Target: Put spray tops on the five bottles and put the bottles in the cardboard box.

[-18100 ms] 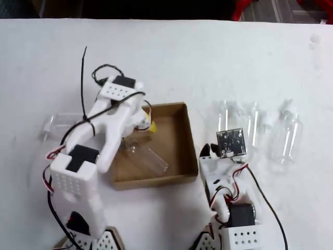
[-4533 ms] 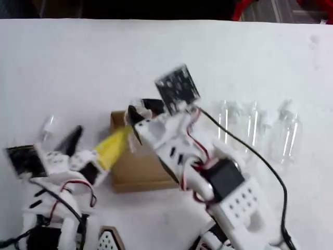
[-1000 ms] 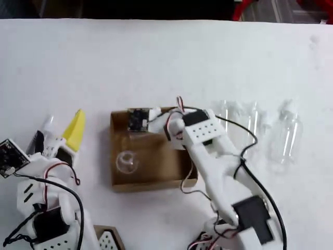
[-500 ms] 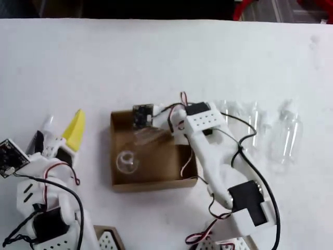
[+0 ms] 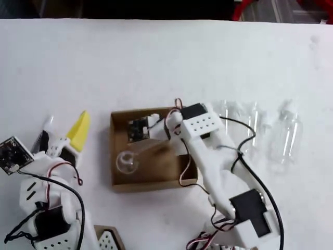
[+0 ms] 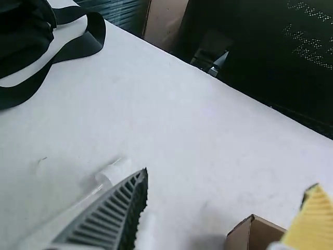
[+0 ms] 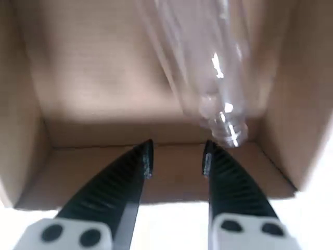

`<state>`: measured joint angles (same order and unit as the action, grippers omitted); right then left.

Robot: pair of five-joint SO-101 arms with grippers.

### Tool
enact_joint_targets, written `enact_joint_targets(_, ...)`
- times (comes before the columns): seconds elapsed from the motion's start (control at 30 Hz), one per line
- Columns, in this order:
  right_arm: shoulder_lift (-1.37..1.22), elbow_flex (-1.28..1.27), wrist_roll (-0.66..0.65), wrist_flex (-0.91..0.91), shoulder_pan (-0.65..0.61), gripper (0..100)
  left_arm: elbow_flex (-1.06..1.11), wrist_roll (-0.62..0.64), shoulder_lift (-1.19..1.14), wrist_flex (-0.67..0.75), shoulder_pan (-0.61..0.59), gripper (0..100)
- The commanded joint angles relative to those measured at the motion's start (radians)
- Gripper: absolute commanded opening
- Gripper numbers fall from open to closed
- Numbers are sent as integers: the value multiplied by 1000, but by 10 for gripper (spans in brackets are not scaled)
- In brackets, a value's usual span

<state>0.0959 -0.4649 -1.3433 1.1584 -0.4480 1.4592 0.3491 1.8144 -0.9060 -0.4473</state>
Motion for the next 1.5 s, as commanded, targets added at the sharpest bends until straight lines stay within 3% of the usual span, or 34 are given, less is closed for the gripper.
enact_joint_targets(0.0,54,40,-12,-4,13,138,-5,-9,10,35,12,415)
enact_joint_targets(0.13,56,41,-12,-39,30,155,-5,-9,10,35,12,415)
enact_joint_targets(0.3,2,46,-23,-76,4,259,-5,-9,10,35,12,415)
enact_joint_targets(0.67,-147,117,-15,-99,-30,236,-5,-9,10,35,12,415)
enact_joint_targets(0.9,-145,117,-40,-1,-36,233,-5,-9,10,35,12,415)
enact_joint_targets(1.17,-189,115,-40,-70,-27,232,-5,-9,10,35,12,415)
enact_joint_targets(1.47,-93,120,92,-74,-27,226,-5,-9,10,35,12,415)
